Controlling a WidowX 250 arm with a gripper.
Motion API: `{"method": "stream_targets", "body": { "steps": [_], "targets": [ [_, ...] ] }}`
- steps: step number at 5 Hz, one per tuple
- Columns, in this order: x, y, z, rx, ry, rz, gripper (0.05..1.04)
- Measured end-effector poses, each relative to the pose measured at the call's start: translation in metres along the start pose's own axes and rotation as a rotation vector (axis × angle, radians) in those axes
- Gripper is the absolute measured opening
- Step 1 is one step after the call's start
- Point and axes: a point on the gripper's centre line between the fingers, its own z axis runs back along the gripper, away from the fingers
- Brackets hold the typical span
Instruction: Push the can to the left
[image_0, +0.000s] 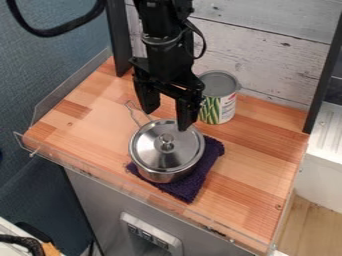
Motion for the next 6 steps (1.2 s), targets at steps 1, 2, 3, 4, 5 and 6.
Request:
{"method": "stream_targets", "body": {
  "steps": [1,2,3,4,5,6],
  "targets": [
    [-0.002,-0.001,-0.008,-0.007,0.03,0.005,1.0],
    [0.025,-0.025,-0.016,-0.016,0.019,-0.034,1.0],
    [0.06,-0.053,-0.023,-0.012,-0.01,-0.087,1.0],
    [0.093,-0.075,-0.039,-0.016,-0.017,-0.114,1.0],
    [0.114,-0.081,-0.051,-0.005,-0.018,-0.109,1.001],
    [0.13,-0.079,-0.059,0.004,-0.019,-0.117,1.0]
  ]
}}
